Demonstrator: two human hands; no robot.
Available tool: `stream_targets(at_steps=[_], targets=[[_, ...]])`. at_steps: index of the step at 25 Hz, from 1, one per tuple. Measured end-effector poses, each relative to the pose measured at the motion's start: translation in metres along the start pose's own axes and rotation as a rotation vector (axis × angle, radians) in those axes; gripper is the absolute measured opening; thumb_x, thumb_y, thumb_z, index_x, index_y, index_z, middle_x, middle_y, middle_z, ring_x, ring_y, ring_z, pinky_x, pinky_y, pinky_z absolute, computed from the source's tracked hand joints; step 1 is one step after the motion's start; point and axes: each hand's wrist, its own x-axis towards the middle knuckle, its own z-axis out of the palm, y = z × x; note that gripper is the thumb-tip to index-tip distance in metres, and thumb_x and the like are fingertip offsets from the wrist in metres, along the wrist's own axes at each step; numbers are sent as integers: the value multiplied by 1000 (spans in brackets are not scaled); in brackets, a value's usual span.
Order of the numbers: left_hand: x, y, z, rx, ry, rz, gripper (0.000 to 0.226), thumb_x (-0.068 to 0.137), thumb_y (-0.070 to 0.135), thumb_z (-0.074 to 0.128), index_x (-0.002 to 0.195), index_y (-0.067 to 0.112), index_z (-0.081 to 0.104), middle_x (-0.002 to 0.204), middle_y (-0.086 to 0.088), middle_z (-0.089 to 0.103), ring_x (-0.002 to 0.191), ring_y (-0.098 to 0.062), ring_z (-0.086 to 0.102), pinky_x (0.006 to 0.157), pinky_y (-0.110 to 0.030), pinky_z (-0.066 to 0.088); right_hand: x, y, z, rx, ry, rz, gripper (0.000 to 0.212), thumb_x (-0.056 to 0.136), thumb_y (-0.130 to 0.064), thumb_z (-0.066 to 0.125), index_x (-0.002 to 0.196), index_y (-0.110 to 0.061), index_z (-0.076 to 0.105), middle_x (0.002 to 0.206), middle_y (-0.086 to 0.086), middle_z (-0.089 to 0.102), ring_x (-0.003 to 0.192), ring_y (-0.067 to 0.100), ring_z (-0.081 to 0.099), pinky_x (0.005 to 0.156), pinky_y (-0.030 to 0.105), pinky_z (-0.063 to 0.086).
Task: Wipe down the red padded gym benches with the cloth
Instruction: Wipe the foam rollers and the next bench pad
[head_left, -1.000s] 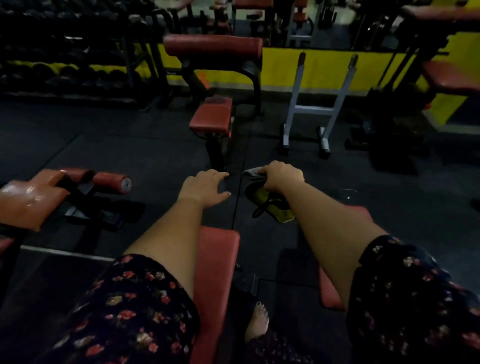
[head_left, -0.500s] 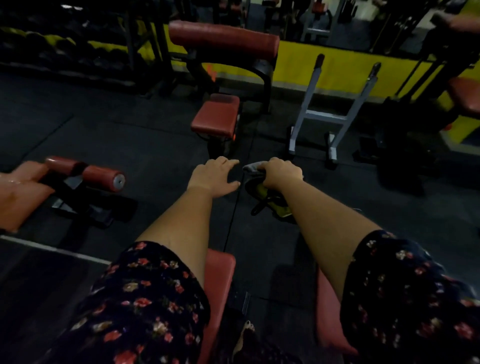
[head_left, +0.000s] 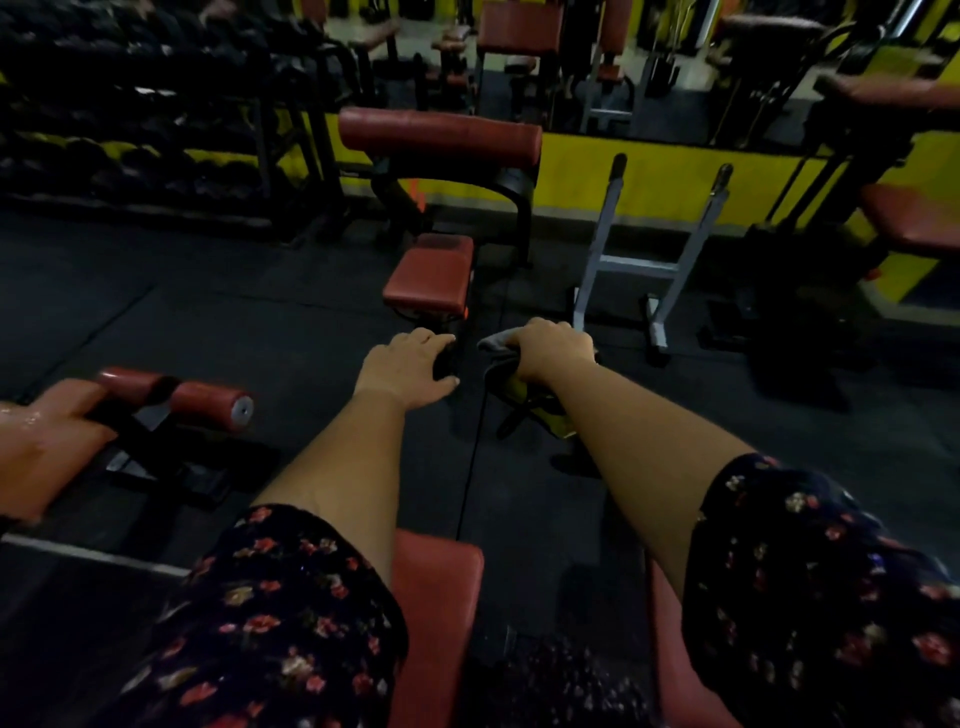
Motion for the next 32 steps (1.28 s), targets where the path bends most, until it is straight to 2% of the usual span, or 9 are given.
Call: stream_targets(at_steps=[7, 11, 15, 20, 26, 32], targets=[[73, 25, -6, 5, -6, 21, 70, 93, 57, 50, 154, 31, 25, 147, 1, 39, 130, -26, 42, 96, -41, 42, 56, 49, -14, 23, 4, 25, 44, 89, -21, 60, 133, -29, 55, 125, 3, 52, 116, 31, 50, 77, 39, 39], [144, 51, 0, -20, -23, -1, 71, 92, 56, 53, 153, 30, 28, 147, 0, 41, 131, -25, 43, 99, -40, 41, 111, 109, -28, 48, -25, 22, 48, 91, -19, 58, 136, -33, 52, 126, 4, 51, 117, 32, 50, 79, 41, 41], [234, 101, -7, -75, -20, 45, 70, 92, 55, 55, 152, 31, 30, 146, 0, 42, 131, -24, 44, 100, -40, 43, 169, 184, -48, 79, -69, 67, 53, 91, -19, 60, 140, -36, 48, 133, 5, 50, 122, 33, 48, 93, 46, 44], [320, 145, -16, -41, -15, 58, 68, 93, 56, 52, 153, 32, 28, 148, 0, 40, 132, -25, 42, 100, -40, 43, 229, 251, -54, 105, -89, 86, 51, 91, -19, 61, 138, -36, 49, 131, 5, 51, 120, 32, 49, 91, 46, 45], [368, 154, -12, -7, -56, 56, 69, 92, 57, 52, 153, 33, 28, 147, 0, 41, 130, -25, 43, 96, -39, 43, 271, 284, -56, 106, -102, 64, 52, 93, -16, 57, 138, -41, 48, 135, 6, 49, 122, 32, 49, 93, 45, 45], [401, 138, -7, -28, -63, 19, 69, 92, 57, 52, 152, 32, 29, 147, 0, 41, 131, -25, 43, 94, -40, 44, 309, 287, -64, 59, -124, 35, 49, 93, -16, 59, 138, -36, 50, 132, 7, 51, 119, 33, 50, 93, 46, 45]])
